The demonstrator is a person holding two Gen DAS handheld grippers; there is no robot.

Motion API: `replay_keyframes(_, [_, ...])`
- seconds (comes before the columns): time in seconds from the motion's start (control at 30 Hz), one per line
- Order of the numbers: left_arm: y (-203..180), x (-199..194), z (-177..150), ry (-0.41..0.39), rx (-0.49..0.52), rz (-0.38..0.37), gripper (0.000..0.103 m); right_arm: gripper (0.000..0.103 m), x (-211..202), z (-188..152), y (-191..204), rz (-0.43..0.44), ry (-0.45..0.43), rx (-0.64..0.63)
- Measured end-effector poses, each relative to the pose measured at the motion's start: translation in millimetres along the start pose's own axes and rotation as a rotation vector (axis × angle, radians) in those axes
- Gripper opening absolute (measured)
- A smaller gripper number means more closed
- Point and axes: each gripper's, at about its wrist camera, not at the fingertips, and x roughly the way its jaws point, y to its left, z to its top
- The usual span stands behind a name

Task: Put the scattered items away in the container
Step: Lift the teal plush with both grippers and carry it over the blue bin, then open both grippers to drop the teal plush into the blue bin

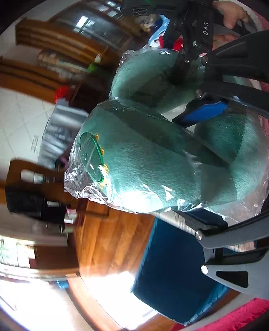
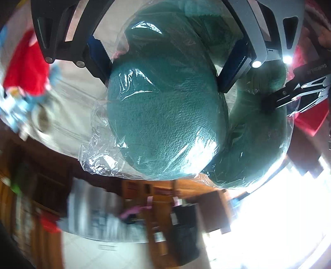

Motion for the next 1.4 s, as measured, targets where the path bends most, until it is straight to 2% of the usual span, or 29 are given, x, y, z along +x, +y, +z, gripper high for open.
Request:
replay_keyframes(0.23, [102.0,0.5,-1.8,0.008,-0.125,0.127,0.073,0.096,89.0,39.5,102.1,0.120,0.070,-0.124])
replay_keyframes(0.3, [130.6,-1.7,-5.2,0.011,-0.155,0.164,0.073,0.096,100.2,36.7,128.7,0.154,0.086,-0.150])
replay_keyframes(0.47, [206.1,-2.3,-7.5,0.011,-0.214,0.240,0.073,0.096,162.8,54.9,198.9,0.242,0.124,-0.199])
replay_keyframes(0.73, [316.5,21.0,-9.6,0.086,-0.262,0.278,0.074,0.096,252.5,63.0,299.7,0.289,0.209,-0.206])
replay_keyframes(0.93, [382.4,61.0,-26.9,0.170,-0.298,0.252,0.074,0.096,320.9,48.5,351.5,0.252,0.277,-0.157])
replay_keyframes(1.1, [414.4,100.0,-32.9,0.199,-0.297,0.263,0.075,0.096,365.0,38.6,359.3,0.203,0.331,-0.098])
replay_keyframes(1.17, [423.5,114.9,-32.9,0.209,-0.305,0.282,0.087,0.099,375.6,36.8,352.9,0.181,0.348,-0.070])
replay_keyframes(1.23, [432.9,128.6,-31.6,0.232,-0.321,0.312,0.088,0.101,385.3,33.1,349.2,0.150,0.372,-0.064])
replay_keyframes(1.3, [436.7,141.7,-32.9,0.269,-0.338,0.292,0.091,0.101,392.4,23.9,353.3,0.094,0.413,-0.117])
replay_keyframes(1.37, [430.4,154.5,-40.5,0.320,-0.323,0.310,0.103,0.101,399.5,14.7,357.4,0.037,0.454,-0.170])
replay_keyframes(1.4, [426.7,161.4,-45.0,0.349,-0.312,0.324,0.103,0.101,403.1,10.1,359.4,0.008,0.474,-0.197])
